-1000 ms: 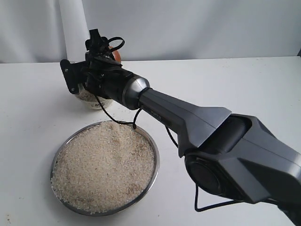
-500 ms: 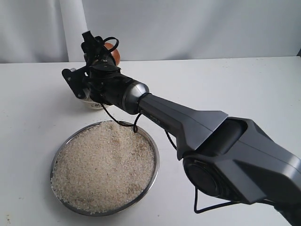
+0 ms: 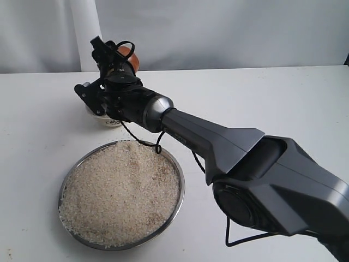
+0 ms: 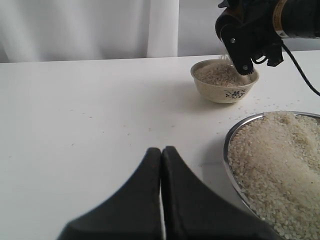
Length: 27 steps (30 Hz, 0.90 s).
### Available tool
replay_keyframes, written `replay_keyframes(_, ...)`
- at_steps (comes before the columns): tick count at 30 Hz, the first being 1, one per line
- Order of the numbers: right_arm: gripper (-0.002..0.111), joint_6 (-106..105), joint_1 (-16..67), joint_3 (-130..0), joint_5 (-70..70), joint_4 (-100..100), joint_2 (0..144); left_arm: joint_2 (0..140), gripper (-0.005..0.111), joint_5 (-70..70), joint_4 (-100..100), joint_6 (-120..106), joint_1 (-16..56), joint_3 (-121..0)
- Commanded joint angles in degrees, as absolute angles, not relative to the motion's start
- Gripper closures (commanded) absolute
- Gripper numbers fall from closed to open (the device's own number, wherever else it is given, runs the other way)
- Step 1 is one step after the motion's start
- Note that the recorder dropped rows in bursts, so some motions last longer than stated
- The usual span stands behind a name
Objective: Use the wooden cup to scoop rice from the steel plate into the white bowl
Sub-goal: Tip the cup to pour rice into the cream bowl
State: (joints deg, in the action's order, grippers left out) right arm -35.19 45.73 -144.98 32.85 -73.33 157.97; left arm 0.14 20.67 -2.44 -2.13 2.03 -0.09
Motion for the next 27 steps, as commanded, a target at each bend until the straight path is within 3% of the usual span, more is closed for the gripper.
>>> replay_keyframes(1,0.108,-35.7,44.9,-145.0,33.1,-75.3,157.5,0.0,0.107,19.9,-2.4,-2.1,2.4,0.0)
replay_keyframes(27,0.108,-35.7,44.8,-145.0,29.1,-83.6,157.5,0.0,0.107,19.9,-2.4,-2.1,2.4,0.0)
